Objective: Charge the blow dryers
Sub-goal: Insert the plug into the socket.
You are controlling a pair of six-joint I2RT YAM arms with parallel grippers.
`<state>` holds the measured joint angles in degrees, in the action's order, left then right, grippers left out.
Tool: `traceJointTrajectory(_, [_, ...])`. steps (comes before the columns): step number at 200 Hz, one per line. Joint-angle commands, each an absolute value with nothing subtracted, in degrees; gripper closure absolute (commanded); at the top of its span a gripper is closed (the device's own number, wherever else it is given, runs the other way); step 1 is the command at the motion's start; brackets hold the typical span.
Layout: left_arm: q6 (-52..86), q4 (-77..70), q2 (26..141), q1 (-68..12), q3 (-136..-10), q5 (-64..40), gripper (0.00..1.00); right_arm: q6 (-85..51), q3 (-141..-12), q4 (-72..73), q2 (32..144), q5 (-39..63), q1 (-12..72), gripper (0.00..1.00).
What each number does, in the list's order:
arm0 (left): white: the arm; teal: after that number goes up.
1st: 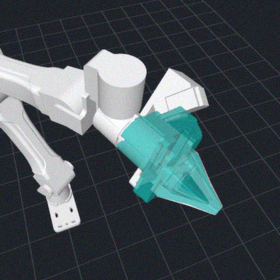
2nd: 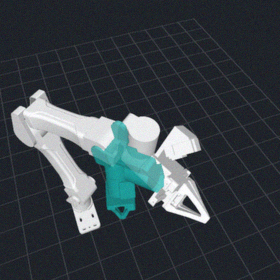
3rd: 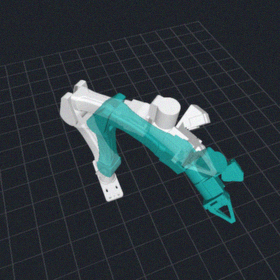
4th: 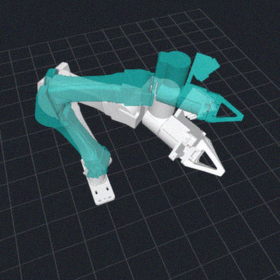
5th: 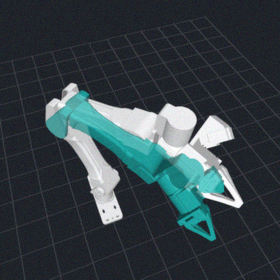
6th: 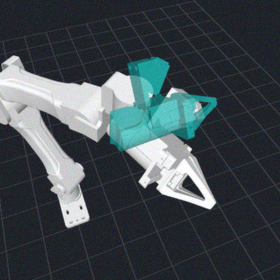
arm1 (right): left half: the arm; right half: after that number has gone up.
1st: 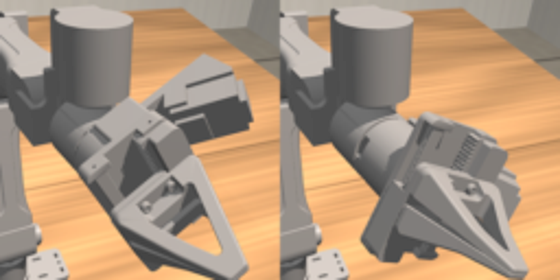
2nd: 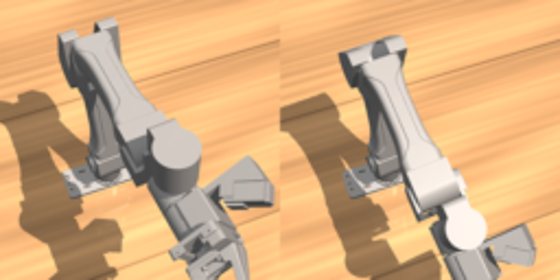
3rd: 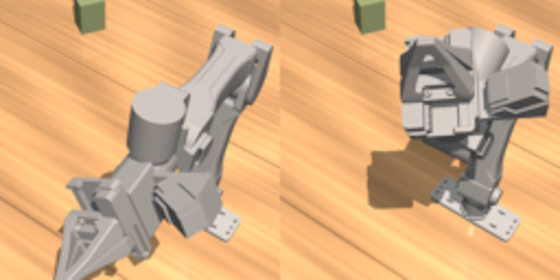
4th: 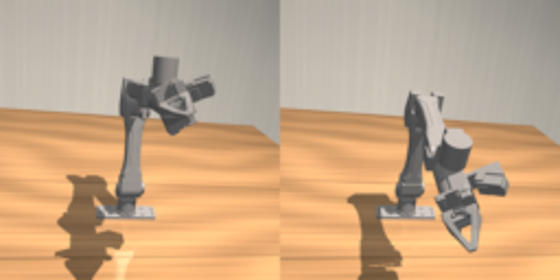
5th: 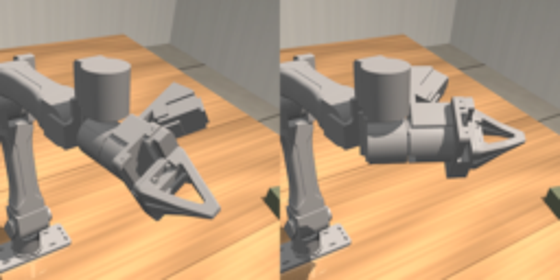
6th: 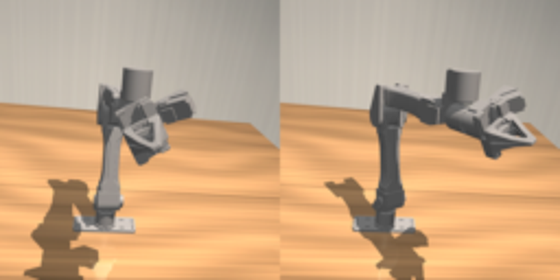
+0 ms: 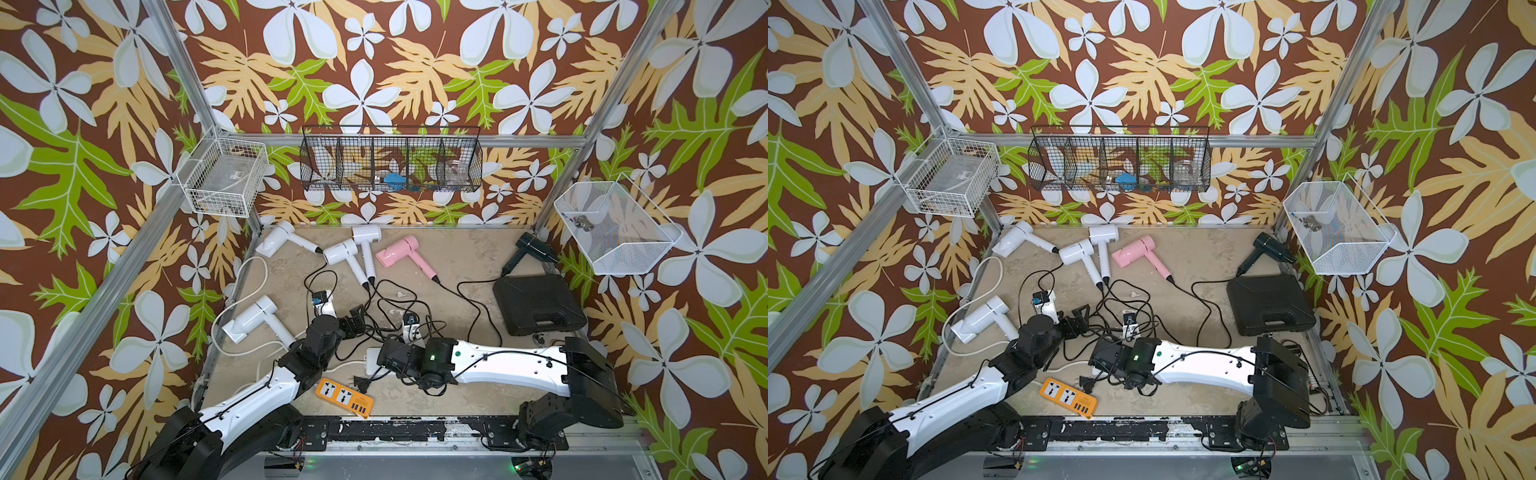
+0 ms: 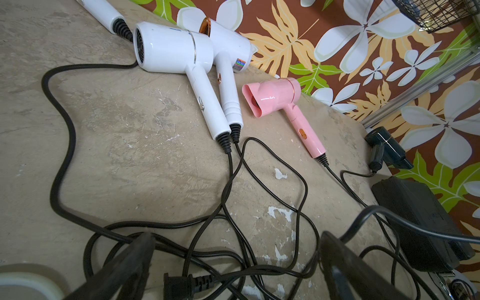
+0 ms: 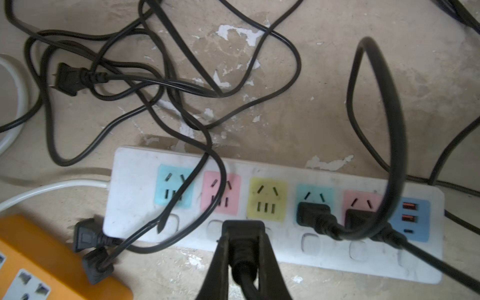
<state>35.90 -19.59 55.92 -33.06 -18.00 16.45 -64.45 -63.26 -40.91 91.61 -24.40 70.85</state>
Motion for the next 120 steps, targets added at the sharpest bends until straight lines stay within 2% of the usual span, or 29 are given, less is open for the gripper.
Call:
traceJointTrajectory(1, [35.7, -20.5, 55.7, -32.9, -17.8, 16.2, 0.0, -63.9, -61.7, -40.1, 91.2, -24.7, 70.0, 1.0])
traceJointTrajectory(120, [35.5, -20.8, 55.4, -32.9, -17.8, 15.8, 0.0, -62.0, -58.1, -35.6, 94.3, -21.9, 67.6, 1.0])
